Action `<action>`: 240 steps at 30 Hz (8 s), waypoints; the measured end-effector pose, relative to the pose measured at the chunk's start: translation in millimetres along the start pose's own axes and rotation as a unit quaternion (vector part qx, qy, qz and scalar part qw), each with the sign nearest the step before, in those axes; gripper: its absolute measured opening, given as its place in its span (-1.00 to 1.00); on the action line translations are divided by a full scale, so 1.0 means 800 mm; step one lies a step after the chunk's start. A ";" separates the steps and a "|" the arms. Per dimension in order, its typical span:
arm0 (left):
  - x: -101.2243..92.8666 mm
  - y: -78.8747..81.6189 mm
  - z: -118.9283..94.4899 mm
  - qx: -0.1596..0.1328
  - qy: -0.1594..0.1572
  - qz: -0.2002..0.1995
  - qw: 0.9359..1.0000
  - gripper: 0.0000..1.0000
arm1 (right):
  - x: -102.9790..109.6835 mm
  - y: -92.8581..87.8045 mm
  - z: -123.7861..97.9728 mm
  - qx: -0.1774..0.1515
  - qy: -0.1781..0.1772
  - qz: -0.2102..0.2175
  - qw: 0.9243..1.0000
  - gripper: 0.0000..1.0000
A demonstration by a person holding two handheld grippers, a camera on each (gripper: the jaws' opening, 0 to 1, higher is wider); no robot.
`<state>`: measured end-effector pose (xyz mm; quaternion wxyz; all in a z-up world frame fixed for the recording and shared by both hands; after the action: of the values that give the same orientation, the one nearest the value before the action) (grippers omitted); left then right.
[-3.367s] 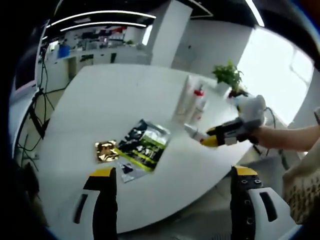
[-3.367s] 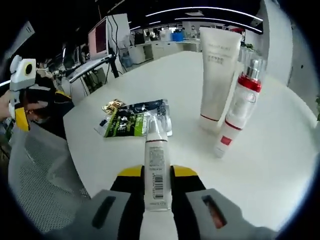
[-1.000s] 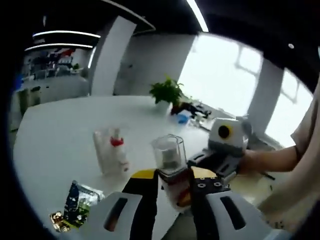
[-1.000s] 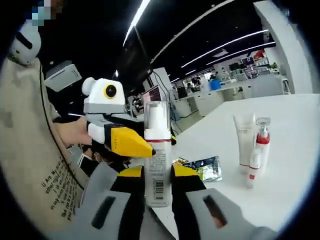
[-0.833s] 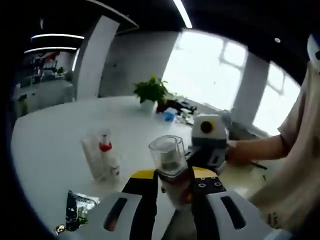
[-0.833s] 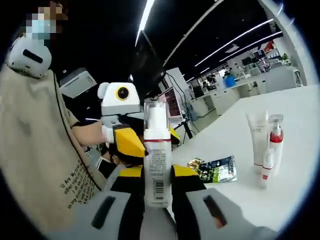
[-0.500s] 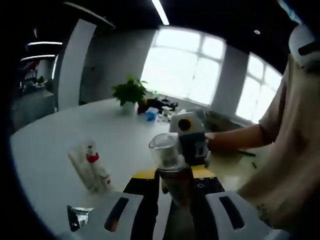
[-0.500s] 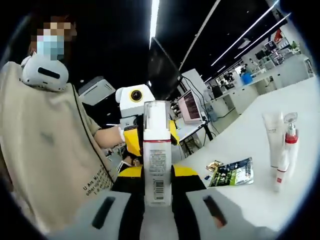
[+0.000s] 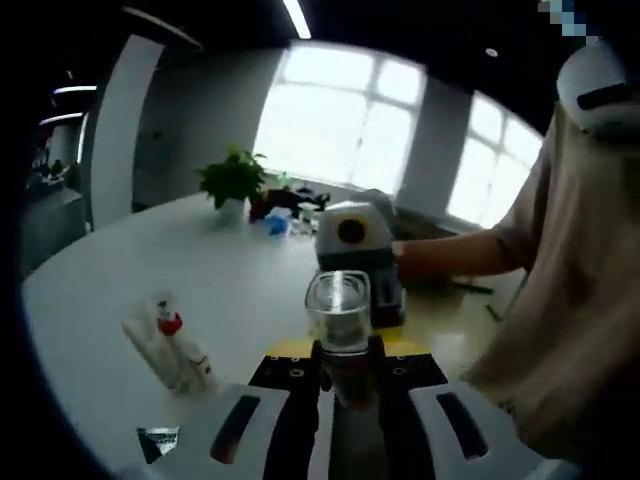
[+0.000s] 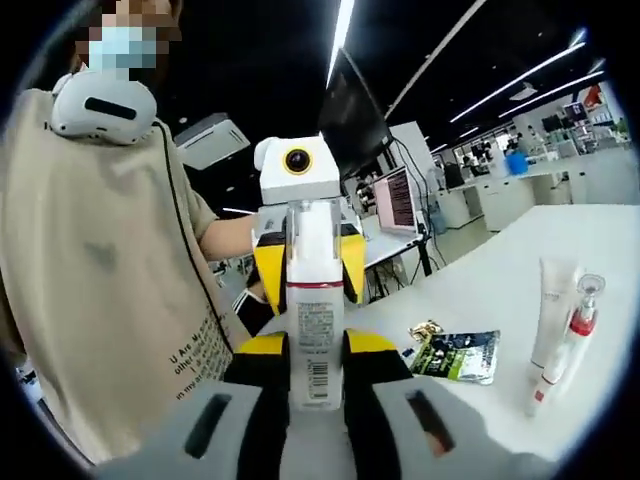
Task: Arrange the skincare products in the storage area until every visible bottle or jar stands upright without overlapping.
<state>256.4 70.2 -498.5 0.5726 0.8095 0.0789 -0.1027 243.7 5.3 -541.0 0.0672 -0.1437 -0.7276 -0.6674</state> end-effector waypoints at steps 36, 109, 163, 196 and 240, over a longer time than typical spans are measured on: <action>0.126 -0.117 0.064 0.162 0.145 0.052 0.975 -0.66 | -0.133 -0.129 0.038 0.135 -0.403 -0.023 0.905 -0.52; 0.271 -0.143 0.102 0.160 0.109 0.103 0.976 -0.65 | -0.150 -0.176 -0.045 0.119 -0.477 0.106 0.864 0.72; 0.186 -0.177 -0.001 0.156 0.202 -0.018 0.967 0.48 | -0.117 -0.143 -0.051 0.109 -0.470 0.088 0.871 0.99; 0.066 -0.243 -0.124 0.070 0.354 -0.157 0.919 0.94 | -0.085 -0.147 -0.026 0.136 -0.427 0.081 0.890 0.99; 0.051 -0.254 -0.143 0.065 0.376 -0.163 0.910 0.94 | -0.066 -0.131 -0.034 0.108 -0.450 0.073 0.884 0.95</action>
<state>254.8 245.8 -657.1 0.4217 0.7996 0.4125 0.1127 260.1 -34.9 -653.3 -0.2040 -0.4730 -0.7345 -0.4417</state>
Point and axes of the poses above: the point that each gripper's makers call its tool centre point, and the gripper's own axes: z roughly forward along the fingers, x roughly to its left, y roughly out of its top, the point moved 5 cm from there along -z, roughly backward along the fingers, and after that the axes turned 3 degrees about -y, right-handed, at the moved point
